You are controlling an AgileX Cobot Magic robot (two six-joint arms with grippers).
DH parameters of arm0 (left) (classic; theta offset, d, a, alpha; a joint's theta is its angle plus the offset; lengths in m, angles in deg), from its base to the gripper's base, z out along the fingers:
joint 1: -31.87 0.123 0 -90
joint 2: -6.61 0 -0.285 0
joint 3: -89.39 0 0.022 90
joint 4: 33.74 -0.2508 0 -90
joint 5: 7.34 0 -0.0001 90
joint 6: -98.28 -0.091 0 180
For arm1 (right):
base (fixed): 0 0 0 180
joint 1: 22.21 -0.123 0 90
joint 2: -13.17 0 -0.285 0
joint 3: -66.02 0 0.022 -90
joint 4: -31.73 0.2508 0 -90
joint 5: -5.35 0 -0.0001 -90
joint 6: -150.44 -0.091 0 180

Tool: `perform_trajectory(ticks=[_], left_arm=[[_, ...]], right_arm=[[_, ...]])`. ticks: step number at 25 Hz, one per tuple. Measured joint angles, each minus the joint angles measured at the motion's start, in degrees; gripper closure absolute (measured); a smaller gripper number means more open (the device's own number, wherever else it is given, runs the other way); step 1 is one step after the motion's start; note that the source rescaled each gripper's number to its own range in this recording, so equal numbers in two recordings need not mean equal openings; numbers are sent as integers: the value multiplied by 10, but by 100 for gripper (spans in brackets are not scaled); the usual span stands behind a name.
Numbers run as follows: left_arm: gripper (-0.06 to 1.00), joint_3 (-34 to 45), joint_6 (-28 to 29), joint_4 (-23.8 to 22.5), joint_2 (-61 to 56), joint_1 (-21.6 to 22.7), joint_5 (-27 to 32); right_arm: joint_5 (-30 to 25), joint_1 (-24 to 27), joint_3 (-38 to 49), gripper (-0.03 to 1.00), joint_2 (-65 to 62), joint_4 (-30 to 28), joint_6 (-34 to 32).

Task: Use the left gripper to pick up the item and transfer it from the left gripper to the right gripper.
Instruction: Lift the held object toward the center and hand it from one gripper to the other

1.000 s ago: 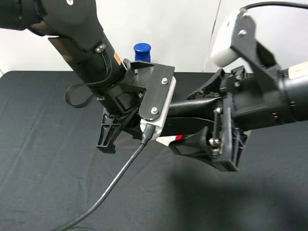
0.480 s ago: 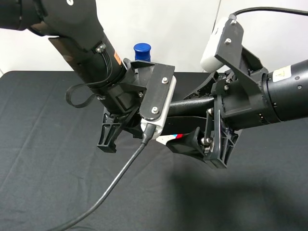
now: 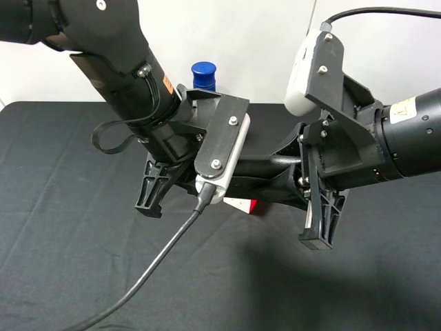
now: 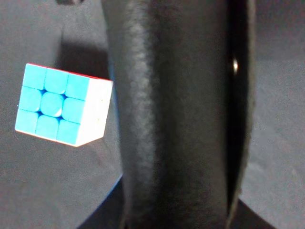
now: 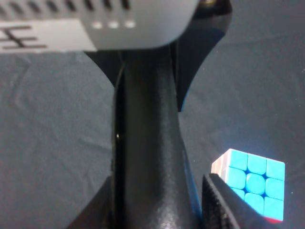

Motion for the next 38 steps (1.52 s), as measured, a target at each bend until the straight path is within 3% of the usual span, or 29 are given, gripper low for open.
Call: perform_trajectory(ticks=[6, 7, 9, 10, 11, 13, 16, 28, 38], left_arm=[[94, 0, 15, -3, 0, 0, -8], [88, 0, 24, -2, 0, 0, -9], [68, 0, 40, 14, 0, 0, -26], [53, 0, 42, 19, 0, 0, -33], [41, 0, 44, 25, 0, 0, -30], [17, 0, 46, 29, 0, 0, -27], [5, 0, 47, 30, 0, 0, -27], [0, 0, 53, 30, -6, 0, -25], [0, -6, 109, 9, -84, 0, -12]], right_arm=[[2, 0, 0, 77, 0, -2, 1], [3, 0, 0, 77, 0, -4, 1], [2, 0, 0, 80, 0, -4, 0], [-1, 0, 0, 91, 1, -4, 0], [-1, -1, 0, 95, 1, -3, -1], [5, -1, 0, 95, 2, -4, -3], [6, -1, 0, 95, 3, -4, -4], [6, -1, 0, 96, 3, -4, -4], [6, -1, 0, 96, 3, -4, -4]])
